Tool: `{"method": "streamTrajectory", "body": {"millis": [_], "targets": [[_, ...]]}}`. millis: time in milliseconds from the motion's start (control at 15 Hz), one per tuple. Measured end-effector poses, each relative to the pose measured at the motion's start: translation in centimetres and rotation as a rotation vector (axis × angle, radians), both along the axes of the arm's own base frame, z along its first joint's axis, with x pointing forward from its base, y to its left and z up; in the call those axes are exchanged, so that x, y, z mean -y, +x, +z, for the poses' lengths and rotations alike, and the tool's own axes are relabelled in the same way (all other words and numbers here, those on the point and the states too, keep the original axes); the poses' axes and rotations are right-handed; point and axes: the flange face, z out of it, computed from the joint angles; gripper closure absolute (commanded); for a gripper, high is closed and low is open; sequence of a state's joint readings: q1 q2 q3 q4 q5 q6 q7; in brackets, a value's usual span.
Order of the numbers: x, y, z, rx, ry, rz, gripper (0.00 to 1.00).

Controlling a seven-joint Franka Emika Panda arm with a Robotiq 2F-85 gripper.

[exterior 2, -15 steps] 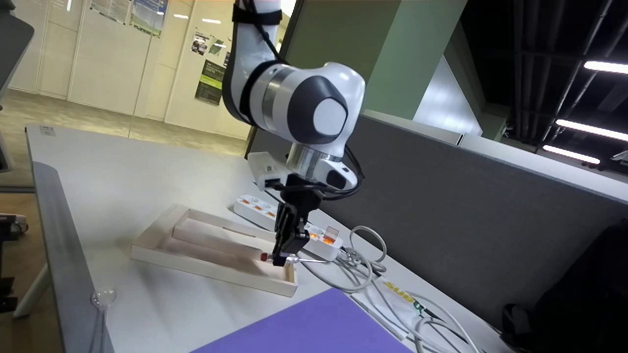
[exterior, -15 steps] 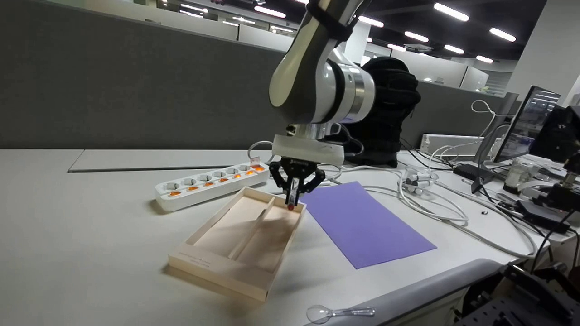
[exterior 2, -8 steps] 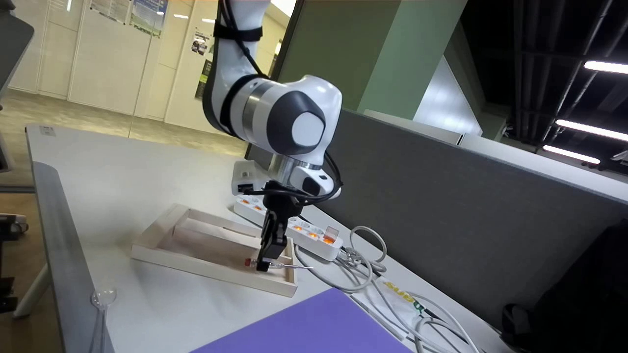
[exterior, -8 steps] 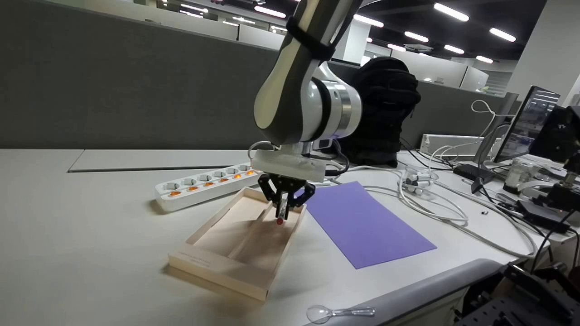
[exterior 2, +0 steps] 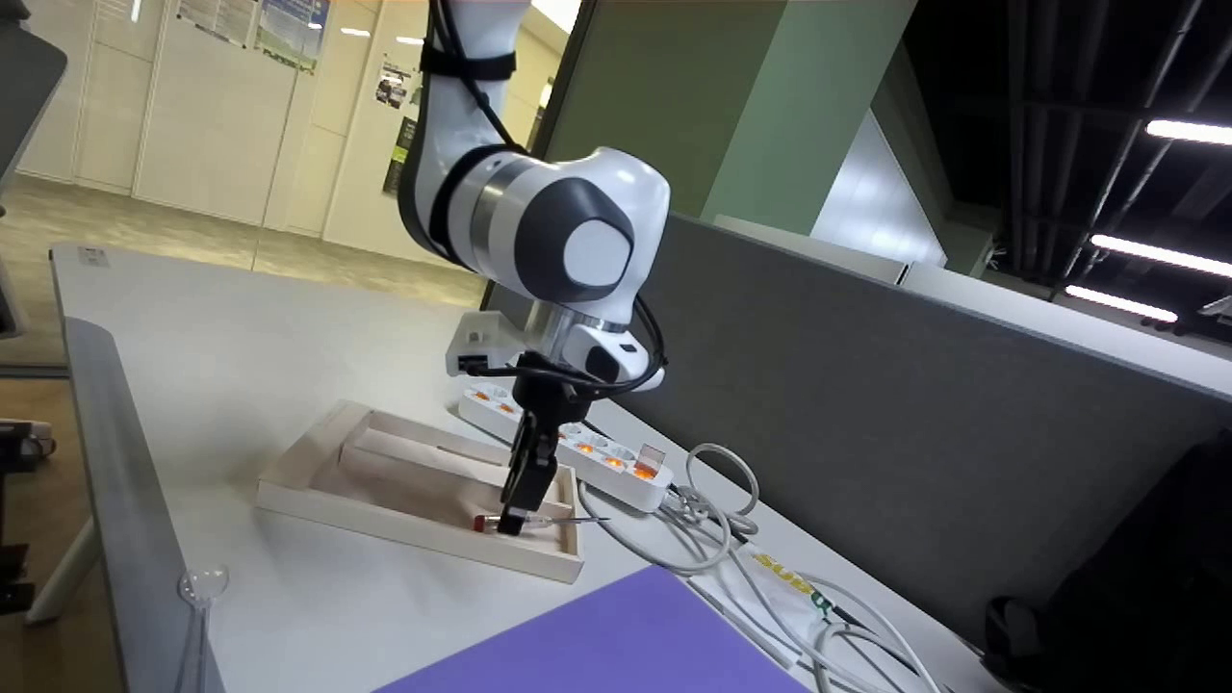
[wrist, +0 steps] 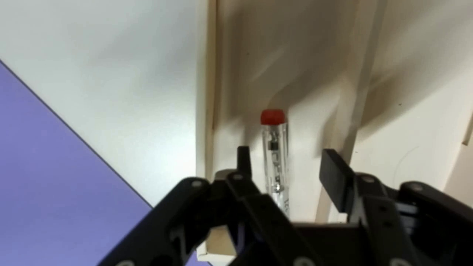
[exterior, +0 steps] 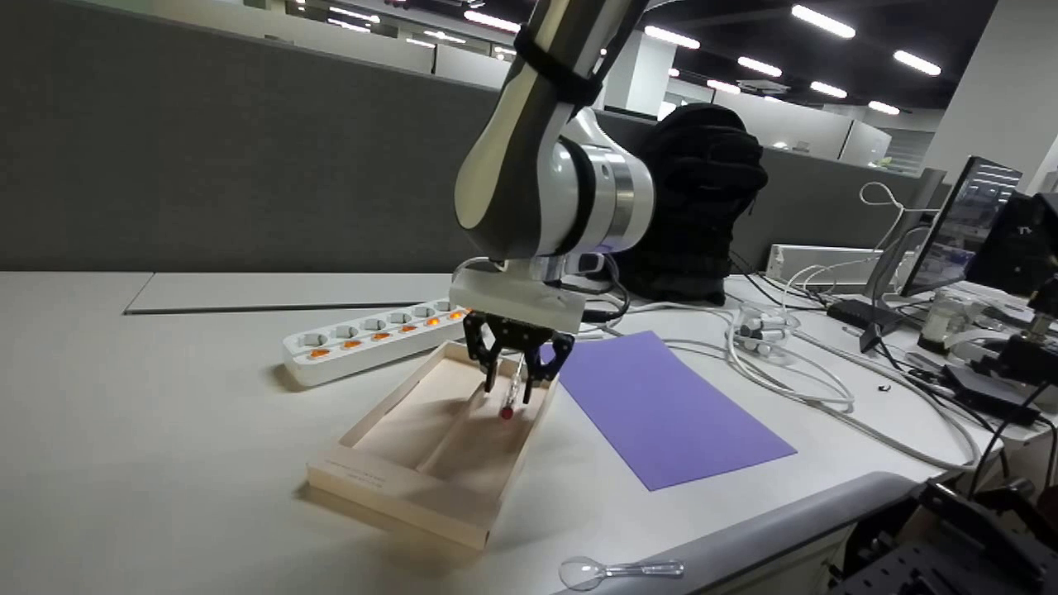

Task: Pick the marker and put it in the box

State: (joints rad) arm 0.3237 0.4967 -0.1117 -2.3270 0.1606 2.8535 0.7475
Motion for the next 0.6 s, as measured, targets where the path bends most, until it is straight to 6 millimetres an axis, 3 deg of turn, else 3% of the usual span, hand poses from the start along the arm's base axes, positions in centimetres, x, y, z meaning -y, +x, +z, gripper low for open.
{"method": "streamTrajectory", "body": {"millis": [200,400,600], "targets": [[0.2,0.1,0.1,-0.005,0.025,-0.037,0.01],[0.3,0.2,1.0,-0.033,0.105,-0.066,0.0],[0.8,0.2,3.5,-0.083,0.222,-0.048,0.0]]}}
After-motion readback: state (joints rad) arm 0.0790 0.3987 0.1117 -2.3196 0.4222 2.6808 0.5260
